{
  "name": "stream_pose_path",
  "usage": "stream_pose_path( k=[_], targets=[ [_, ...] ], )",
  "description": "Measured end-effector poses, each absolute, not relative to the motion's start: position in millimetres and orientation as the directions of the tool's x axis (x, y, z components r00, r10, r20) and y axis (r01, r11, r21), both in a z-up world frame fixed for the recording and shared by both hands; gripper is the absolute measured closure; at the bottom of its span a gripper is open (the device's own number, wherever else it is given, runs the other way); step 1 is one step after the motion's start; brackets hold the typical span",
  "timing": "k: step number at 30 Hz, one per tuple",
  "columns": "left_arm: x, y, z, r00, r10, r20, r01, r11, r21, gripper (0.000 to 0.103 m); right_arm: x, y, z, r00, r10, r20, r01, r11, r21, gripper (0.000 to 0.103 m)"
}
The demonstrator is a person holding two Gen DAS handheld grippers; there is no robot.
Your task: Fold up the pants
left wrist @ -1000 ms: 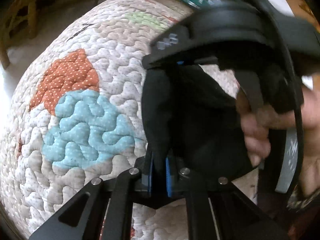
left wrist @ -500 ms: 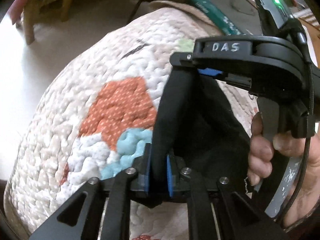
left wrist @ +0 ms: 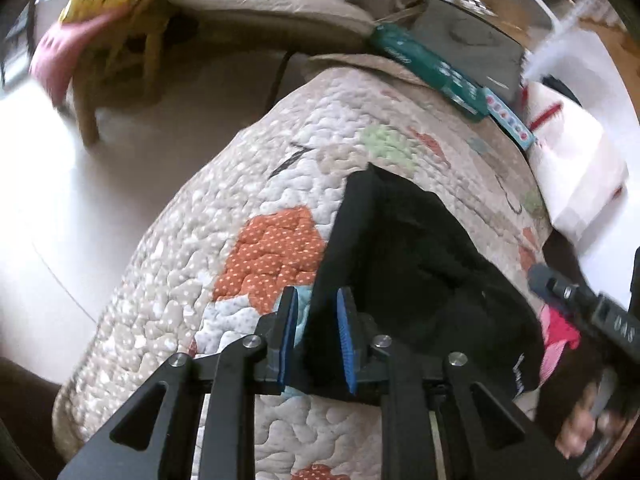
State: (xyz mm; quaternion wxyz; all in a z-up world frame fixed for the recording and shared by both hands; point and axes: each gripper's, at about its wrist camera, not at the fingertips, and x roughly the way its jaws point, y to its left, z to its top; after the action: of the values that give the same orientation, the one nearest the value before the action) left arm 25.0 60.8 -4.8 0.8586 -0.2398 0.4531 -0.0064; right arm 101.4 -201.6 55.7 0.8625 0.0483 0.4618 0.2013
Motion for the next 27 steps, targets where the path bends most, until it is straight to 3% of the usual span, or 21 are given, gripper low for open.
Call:
stream_pose_path(
  k=[6, 8, 10, 15, 19, 22, 27],
  targets=[
    [31.9, 54.7, -15.5, 0.572, -0.170, -0.803, -0.211, 0.915, -0.344, 0.082, 71.9, -194.7, 20.8, 0.466, 0.482, -0.742, -0.279, 0.876, 0.394, 0.069],
    [31.6, 58.4, -18.8, 0.567, -0.157, -0.809, -0.224, 0.915, -0.335, 0.080, 71.3, -185.8, 8.0, 0.472, 0.409, -0.781, -0.268, 0.910, 0.315, 0.069],
    [30.3, 63.2, -20.4, 0.565, -0.156, -0.810, -0.237, 0.910, -0.341, 0.075, 67.6, -178.3, -9.8, 0.483, 0.221, -0.848, -0.233, 0.965, 0.119, 0.069],
    [31.5, 54.5, -19.5, 0.562, -0.173, -0.809, -0.209, 0.916, -0.342, 0.074, 50.7, -205.3, -34.3, 0.481, 0.146, -0.865, -0.138, 0.986, 0.090, 0.068],
    [29.1, 40.2, -16.2, 0.575, -0.196, -0.794, -0.153, 0.928, -0.340, 0.074, 48.9, -223.3, -20.0, 0.508, 0.179, -0.842, -0.104, 0.984, 0.147, 0.068],
    [28.0, 27.2, -13.5, 0.591, -0.207, -0.780, -0.107, 0.938, -0.330, 0.068, 57.0, -228.7, 6.0, 0.563, 0.272, -0.781, -0.121, 0.961, 0.247, 0.068],
    [28.2, 20.7, -15.5, 0.584, -0.164, -0.795, -0.106, 0.955, -0.275, 0.067, 98.0, -210.1, 16.0, 0.497, 0.447, -0.743, -0.163, 0.890, 0.426, 0.068]
  ],
)
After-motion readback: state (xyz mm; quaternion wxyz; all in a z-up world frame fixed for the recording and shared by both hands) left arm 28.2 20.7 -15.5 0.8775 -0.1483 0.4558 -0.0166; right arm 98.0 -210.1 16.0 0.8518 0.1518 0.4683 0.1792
